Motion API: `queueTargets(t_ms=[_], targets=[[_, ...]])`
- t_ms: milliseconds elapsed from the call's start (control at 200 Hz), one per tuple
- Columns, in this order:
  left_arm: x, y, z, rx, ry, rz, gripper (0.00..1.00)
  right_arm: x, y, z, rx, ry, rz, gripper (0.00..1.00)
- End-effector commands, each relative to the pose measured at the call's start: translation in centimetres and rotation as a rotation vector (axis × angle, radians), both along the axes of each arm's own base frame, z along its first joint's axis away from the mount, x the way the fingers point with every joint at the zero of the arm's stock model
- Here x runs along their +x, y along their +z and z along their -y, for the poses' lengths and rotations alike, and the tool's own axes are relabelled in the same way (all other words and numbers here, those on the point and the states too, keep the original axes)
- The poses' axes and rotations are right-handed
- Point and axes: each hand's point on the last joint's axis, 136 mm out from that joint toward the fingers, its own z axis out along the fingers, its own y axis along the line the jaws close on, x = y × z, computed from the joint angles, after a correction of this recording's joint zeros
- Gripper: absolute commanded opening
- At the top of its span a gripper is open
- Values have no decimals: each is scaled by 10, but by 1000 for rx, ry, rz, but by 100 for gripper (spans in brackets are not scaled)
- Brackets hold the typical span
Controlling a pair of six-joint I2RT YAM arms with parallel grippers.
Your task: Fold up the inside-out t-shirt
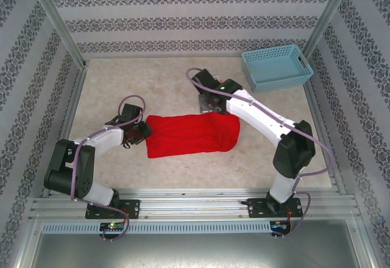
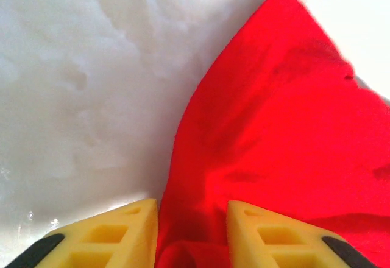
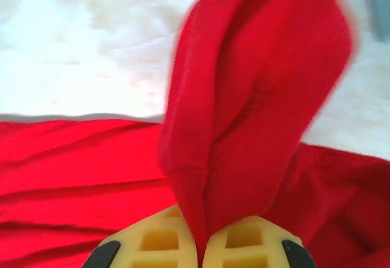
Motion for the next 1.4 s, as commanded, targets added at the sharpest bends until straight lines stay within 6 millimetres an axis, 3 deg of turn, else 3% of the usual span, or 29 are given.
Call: queueTargets(t_ms=[0, 150, 350, 480, 694, 779, 909, 1029, 1079, 1229, 1334, 1399], targets=[[7, 0, 14, -75, -54, 65, 29, -7, -7, -58, 137, 41, -66, 0], [-1, -15, 26, -133, -75, 62, 23, -9, -21, -125, 257, 91, -132, 0], [-9, -25, 32, -169, -84, 63, 17, -16, -25, -183, 381, 109, -169, 0], [-13, -23, 27, -141, -79, 68, 16, -13, -22, -198, 397, 108, -158, 0], [-20, -15, 8, -81, -29, 71, 20, -24, -40, -219, 417, 127, -203, 0], [-32, -12, -15, -12, 56, 42, 31, -26, -37, -223, 421, 159, -208, 27], [-55, 7, -50, 110, 168, 38, 41, -30, -3, -219, 425, 243, -158, 56], [-61, 33, -57, 153, 161, 82, 46, -26, 28, -179, 343, 234, -44, 60], [-60, 45, -53, 167, 128, 101, 49, -18, 28, -157, 324, 211, -7, 60], [-48, 76, -16, 269, -13, 131, 55, 10, -8, -98, 308, 115, -37, 56], [-40, 88, 18, 349, -96, 158, 60, 22, -45, -76, 309, 79, -110, 53], [-35, 88, 39, 376, -145, 157, 64, 28, -62, -73, 330, 76, -131, 50]])
